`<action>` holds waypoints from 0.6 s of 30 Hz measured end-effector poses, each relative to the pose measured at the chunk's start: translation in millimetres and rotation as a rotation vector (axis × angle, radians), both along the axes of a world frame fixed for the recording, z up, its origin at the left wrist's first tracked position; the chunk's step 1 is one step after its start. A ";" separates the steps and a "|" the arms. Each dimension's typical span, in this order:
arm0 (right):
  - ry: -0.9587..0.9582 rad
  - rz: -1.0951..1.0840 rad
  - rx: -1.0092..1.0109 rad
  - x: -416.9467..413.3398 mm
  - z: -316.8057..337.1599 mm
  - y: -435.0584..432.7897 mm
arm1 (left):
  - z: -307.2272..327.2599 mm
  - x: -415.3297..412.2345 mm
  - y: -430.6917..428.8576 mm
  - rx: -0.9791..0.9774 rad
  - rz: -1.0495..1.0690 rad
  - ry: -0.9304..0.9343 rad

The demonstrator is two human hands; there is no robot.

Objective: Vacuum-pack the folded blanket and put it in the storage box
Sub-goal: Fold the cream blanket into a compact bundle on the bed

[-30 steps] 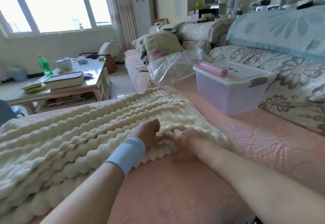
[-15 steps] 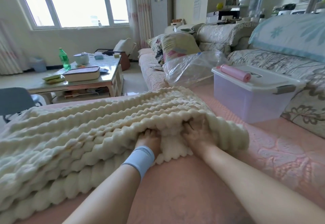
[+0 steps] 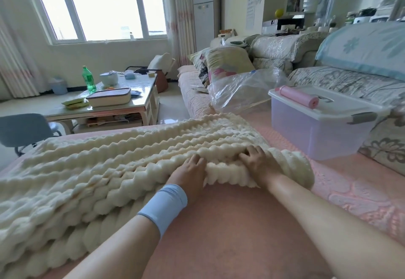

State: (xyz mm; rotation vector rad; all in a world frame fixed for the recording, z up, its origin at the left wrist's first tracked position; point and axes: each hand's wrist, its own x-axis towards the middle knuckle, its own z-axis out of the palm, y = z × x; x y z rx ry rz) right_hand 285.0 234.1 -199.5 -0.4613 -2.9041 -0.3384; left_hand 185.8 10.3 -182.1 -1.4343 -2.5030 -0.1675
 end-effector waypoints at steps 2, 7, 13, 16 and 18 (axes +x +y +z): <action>0.105 0.060 -0.008 12.7 14.3 1.1 | 19.7 13.0 -11.2 0.014 -0.027 -0.152; -0.102 0.054 -0.343 69.2 49.3 -4.5 | 39.1 55.6 -32.6 -0.395 -0.093 -0.553; -0.538 -0.015 -0.732 118.3 32.0 -8.8 | 25.2 77.1 -21.2 -0.269 -0.083 -0.308; -0.344 -0.051 -0.512 126.6 28.3 -3.8 | 11.4 73.4 -21.8 -0.349 0.054 -0.070; -0.410 -0.089 -0.377 131.6 23.0 -4.4 | 2.5 71.4 -20.2 -0.380 0.151 -0.057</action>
